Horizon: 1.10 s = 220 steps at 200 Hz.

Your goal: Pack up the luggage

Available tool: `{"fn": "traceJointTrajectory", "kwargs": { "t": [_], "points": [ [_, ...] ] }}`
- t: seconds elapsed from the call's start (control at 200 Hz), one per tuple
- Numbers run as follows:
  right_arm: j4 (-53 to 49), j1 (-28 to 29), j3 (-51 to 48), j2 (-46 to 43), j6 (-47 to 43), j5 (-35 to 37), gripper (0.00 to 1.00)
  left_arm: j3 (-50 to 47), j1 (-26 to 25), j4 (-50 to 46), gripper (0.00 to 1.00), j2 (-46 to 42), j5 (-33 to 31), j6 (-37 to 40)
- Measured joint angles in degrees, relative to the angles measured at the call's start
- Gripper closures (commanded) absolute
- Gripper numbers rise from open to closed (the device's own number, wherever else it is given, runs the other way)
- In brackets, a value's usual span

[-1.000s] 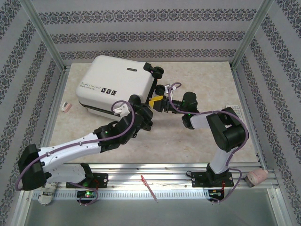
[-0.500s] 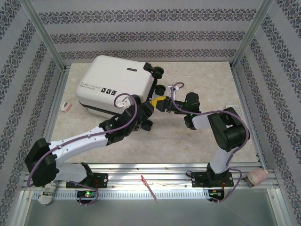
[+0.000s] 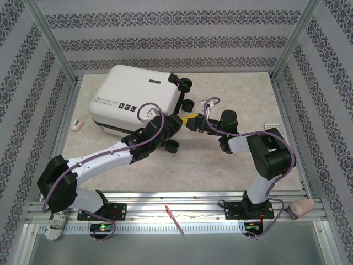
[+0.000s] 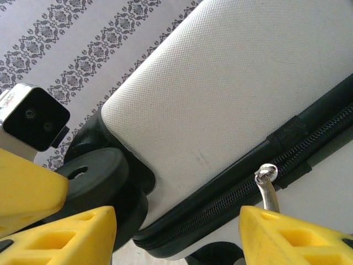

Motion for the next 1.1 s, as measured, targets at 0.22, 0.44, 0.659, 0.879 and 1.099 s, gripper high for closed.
{"fn": "traceJointTrajectory", "kwargs": {
  "t": [0.22,0.44,0.659,0.879,1.099],
  "points": [
    [0.02,-0.02,-0.74,0.0,-0.44,0.72,0.41,0.22,0.09,0.17,0.5,0.31,1.51,-0.85],
    [0.0,-0.02,-1.09,0.37,-2.38,2.47,0.41,-0.02,0.24,1.2,0.61,0.28,1.29,-3.19],
    [-0.07,0.02,0.31,4.5,-3.21,2.97,0.4,-1.18,0.52,1.92,0.3,-0.57,0.39,-3.58],
    [-0.09,0.57,5.2,5.99,-2.69,1.99,0.47,-3.54,1.31,2.56,0.29,-2.38,-0.76,-3.69],
    [-2.43,4.57,5.9,5.97,-5.07,0.2,0.53,-7.85,1.44,2.8,0.25,-7.13,-3.13,-4.59]
  ]
}}
